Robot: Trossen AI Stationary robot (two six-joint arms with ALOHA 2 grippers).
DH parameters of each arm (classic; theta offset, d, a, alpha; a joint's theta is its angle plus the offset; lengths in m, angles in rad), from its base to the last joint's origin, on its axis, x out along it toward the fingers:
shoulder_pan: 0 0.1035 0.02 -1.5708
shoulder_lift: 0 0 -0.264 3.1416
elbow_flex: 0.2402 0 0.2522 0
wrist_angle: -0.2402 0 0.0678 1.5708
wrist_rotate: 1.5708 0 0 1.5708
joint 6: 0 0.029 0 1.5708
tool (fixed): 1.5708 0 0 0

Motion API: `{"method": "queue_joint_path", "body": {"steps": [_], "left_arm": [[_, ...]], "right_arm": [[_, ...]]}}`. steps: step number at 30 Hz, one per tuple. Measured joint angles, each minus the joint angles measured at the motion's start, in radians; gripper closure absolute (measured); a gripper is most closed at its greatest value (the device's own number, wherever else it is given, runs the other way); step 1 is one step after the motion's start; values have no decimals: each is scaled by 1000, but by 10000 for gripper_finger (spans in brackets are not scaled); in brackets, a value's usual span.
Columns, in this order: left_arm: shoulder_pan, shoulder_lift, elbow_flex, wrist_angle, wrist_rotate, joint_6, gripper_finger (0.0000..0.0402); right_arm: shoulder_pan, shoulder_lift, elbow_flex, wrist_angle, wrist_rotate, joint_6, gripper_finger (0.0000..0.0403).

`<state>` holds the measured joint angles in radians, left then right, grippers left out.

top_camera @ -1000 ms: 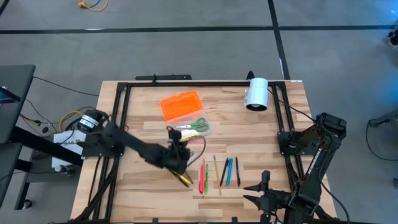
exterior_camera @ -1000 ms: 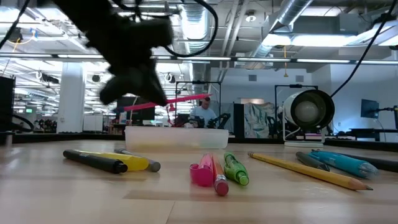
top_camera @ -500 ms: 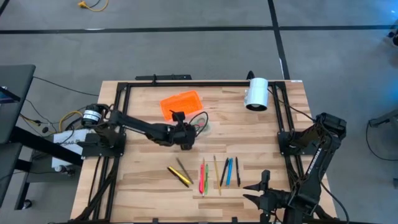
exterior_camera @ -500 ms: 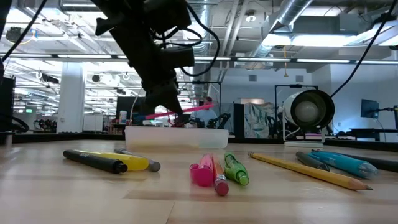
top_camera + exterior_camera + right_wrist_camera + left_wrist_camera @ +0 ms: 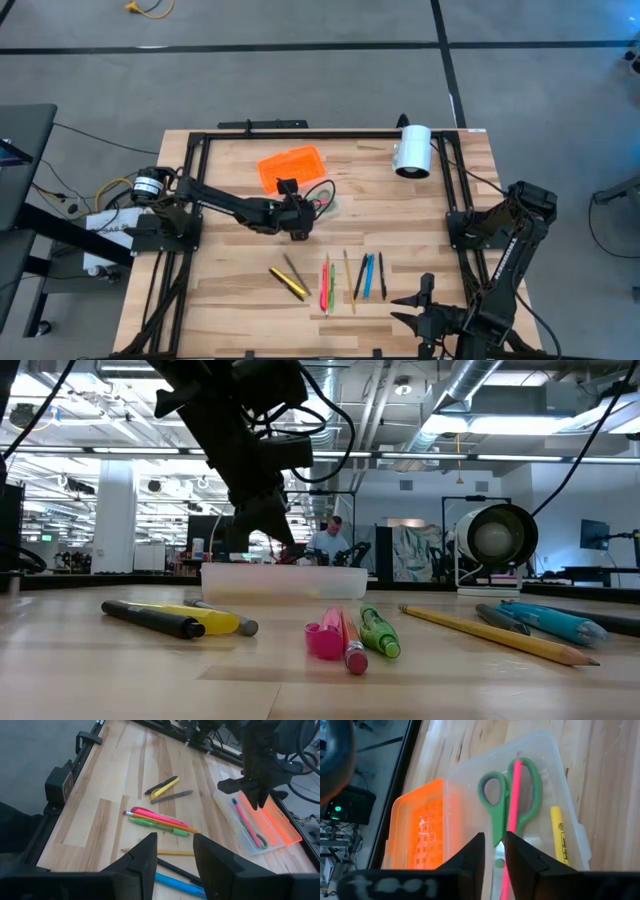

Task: Pick & place school supplies into a supply box
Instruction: Put the pink pencil into the supply box, then put the right black pen into the supply box

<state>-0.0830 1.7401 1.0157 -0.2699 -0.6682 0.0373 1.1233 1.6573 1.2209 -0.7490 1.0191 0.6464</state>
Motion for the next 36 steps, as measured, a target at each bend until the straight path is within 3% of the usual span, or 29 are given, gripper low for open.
{"method": "queue_joint_path", "body": {"steps": [10,17,26,36], "left_arm": [[-51,0,24,-5,36,3,308],[-238,-1,112,-81,80,22,318],[-504,-2,78,-141,81,-108,319],[-719,-1,-60,67,-127,-124,319]], "right_arm": [[-23,0,0,0,0,53,283],[-114,0,-21,2,-55,215,283],[-184,0,-172,-2,-194,539,283],[-233,0,-242,5,-245,760,283]]}}
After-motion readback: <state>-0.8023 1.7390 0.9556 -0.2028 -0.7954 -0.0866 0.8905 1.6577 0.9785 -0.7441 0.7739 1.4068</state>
